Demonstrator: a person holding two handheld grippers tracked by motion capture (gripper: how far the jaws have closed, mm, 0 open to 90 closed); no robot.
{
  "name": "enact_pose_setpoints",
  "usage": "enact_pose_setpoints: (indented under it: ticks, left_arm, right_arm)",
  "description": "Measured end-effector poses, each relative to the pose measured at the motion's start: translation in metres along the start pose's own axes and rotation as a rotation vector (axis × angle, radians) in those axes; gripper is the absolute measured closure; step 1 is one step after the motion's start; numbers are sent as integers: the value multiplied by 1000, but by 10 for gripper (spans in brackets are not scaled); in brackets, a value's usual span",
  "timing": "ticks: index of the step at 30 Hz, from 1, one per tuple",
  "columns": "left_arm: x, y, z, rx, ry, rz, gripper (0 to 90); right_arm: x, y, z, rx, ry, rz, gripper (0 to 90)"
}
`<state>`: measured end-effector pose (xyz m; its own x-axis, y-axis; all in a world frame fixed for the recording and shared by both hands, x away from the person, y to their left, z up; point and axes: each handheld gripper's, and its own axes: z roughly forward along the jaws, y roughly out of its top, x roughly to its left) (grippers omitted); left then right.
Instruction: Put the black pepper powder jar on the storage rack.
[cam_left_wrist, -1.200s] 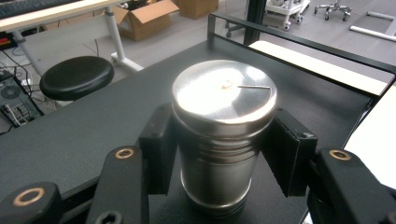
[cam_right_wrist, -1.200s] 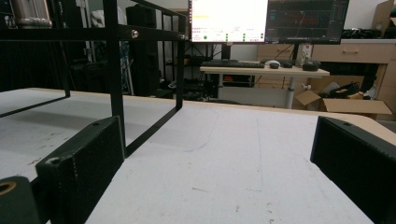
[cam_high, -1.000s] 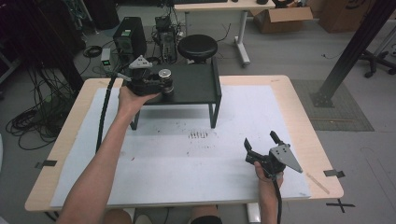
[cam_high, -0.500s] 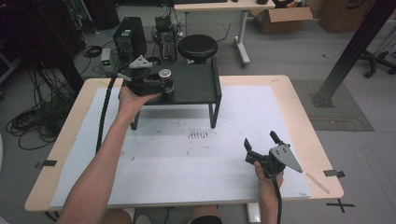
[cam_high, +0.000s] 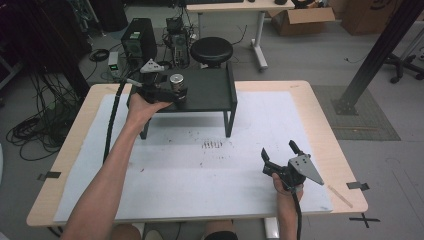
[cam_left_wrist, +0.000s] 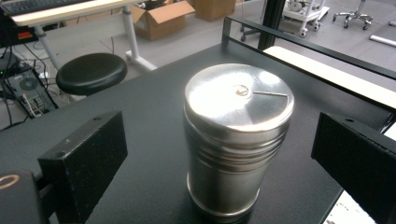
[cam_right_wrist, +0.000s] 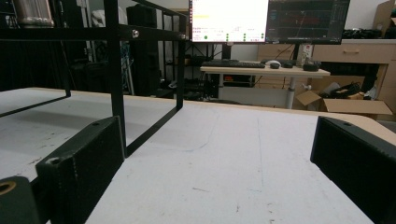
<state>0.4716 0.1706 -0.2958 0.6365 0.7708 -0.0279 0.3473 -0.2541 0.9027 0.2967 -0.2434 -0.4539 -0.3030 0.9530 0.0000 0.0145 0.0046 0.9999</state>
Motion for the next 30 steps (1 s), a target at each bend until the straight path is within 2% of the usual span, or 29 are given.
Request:
enact_pose_setpoints:
  ticks: [3,9,10,20,22,30]
  left_arm:
    - [-1,0,0,2,-16,1,36]
    - [-3,2,-6,-15,-19,11,35]
    - [-3,3,-10,-29,-21,15,35]
    - [-7,8,-34,-55,-12,45,36]
    - [-7,6,-42,-72,-15,38,37]
    - [-6,-2,-59,-86,1,44,37]
  right_arm:
    - [0,0,0,0,0,0,23]
    - [0,0,0,0,0,0,23]
    - [0,0,0,0,0,0,23]
    - [0,0,0,0,1,-1,23]
    - [0,0,0,0,0,-1,23]
    - [0,0,0,0,0,-1,24]
